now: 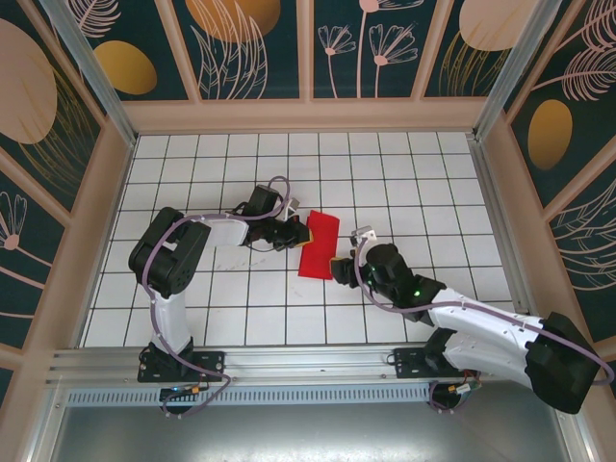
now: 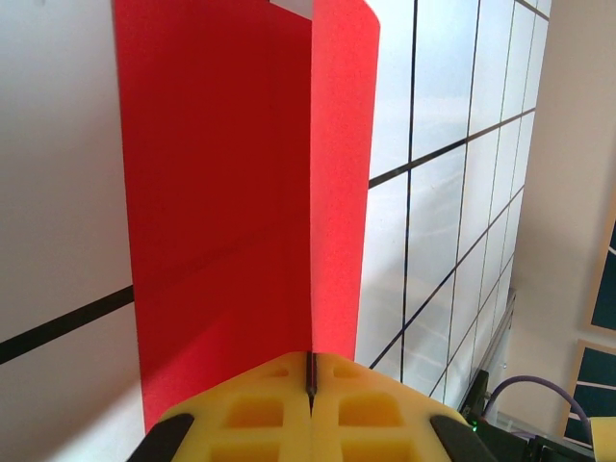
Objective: Fold a paper plane with a square sheet of paper (pick it up from the middle)
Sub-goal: Fold the triangle a second time at the center of the table.
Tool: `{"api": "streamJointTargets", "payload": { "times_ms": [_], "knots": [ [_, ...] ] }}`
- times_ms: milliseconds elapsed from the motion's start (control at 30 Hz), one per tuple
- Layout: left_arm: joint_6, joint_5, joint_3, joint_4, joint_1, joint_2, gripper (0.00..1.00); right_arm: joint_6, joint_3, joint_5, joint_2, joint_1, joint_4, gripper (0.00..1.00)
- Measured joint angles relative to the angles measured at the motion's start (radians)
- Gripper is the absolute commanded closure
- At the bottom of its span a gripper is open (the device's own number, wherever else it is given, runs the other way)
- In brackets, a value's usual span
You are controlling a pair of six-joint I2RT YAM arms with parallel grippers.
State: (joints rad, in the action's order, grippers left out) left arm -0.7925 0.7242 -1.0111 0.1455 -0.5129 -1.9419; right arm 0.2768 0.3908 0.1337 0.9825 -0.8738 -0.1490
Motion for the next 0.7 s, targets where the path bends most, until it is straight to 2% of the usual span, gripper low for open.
{"api": "streamJointTargets", "payload": {
  "times_ms": [233, 433, 567, 700],
  "knots": [
    [-0.002, 0.001, 0.000, 0.000, -0.001, 0.000, 0.99, -0.063, 0.016, 0.027, 0.063, -0.073, 0.003, 0.38],
    [-0.002, 0.000, -0.013, 0.000, -0.005, 0.000, 0.99, -0.141, 0.137, 0.122, 0.283, -0.221, 0.004, 0.37],
    [-0.005, 0.000, -0.019, 0.000, -0.005, 0.000, 0.99, -0.164, 0.262, 0.203, 0.457, -0.260, 0.026, 0.36],
    [-0.006, 0.000, -0.019, 0.000, -0.005, 0.000, 0.99, -0.164, 0.294, 0.255, 0.516, -0.280, 0.026, 0.35]
  ]
}}
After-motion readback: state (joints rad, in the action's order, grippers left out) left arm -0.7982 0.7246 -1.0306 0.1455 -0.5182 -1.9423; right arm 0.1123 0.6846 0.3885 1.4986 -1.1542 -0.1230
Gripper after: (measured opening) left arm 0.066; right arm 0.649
